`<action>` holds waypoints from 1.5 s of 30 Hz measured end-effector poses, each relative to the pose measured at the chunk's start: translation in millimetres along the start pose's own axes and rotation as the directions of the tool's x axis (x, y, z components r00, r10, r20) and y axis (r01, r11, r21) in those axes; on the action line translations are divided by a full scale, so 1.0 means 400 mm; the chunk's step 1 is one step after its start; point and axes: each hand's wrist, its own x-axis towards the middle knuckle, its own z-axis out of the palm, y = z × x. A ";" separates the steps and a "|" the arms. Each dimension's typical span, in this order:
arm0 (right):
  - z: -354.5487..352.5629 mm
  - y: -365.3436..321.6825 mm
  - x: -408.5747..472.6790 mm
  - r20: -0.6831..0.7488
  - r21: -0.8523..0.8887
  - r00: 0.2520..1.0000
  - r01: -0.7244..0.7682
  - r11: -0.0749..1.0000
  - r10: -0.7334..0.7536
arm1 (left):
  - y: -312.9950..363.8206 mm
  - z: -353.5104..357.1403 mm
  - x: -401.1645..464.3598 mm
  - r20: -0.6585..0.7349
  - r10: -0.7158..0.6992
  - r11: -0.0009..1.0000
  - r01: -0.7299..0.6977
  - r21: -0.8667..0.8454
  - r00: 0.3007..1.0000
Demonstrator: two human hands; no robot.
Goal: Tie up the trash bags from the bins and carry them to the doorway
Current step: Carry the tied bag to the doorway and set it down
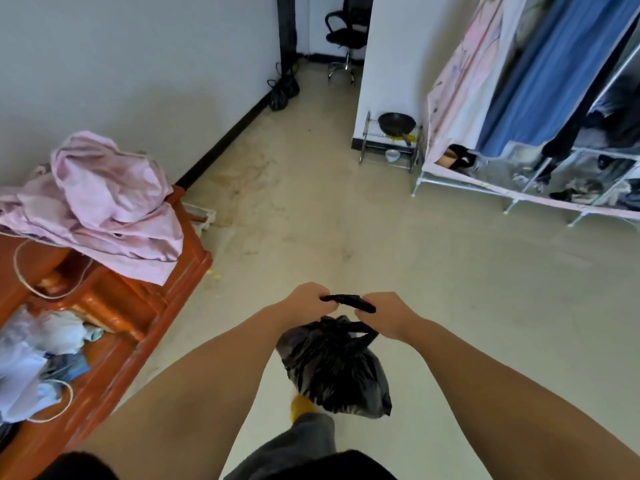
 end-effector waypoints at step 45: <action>-1.035 -0.674 2.737 0.022 -0.018 0.982 0.190 0.982 -0.190 | -0.330 -1.939 2.169 -0.146 -0.069 0.996 0.060 -0.063 0.987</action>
